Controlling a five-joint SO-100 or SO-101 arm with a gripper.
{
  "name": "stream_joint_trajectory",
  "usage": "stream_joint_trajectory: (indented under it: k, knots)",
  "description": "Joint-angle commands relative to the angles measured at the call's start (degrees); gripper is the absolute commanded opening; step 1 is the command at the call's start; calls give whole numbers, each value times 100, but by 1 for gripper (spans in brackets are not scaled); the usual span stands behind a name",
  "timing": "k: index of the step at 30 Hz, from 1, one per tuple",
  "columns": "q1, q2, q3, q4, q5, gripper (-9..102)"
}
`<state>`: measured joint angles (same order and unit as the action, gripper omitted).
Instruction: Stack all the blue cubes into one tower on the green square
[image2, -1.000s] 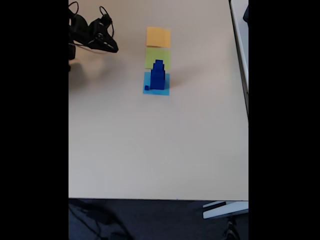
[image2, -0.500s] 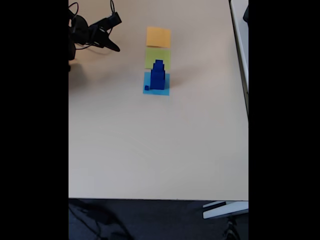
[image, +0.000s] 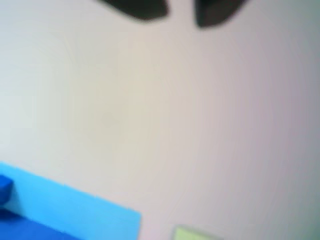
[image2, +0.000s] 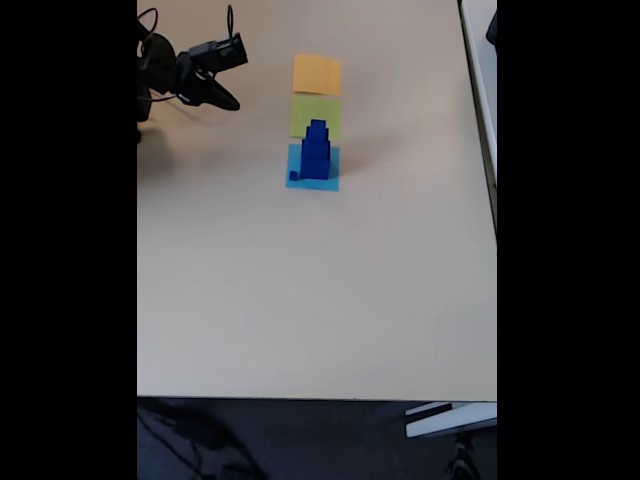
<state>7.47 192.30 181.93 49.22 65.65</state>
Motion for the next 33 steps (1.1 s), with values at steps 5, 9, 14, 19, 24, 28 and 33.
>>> stream_joint_trajectory:
  k: [5,9,14,19,24,28,33]
  knots:
    - [176,-167,35,-1020,439,0]
    - [211,-352,35,-1292,439,0]
    - [211,-1046,35,-2188,431,0]
    - [220,-2329,-404,-2953,378,0]
    - [334,-3604,-1204,-3164,176,0]
    - [360,-3946,-1169,-3524,290,0]
    - [404,-4658,-1099,-4271,396,0]
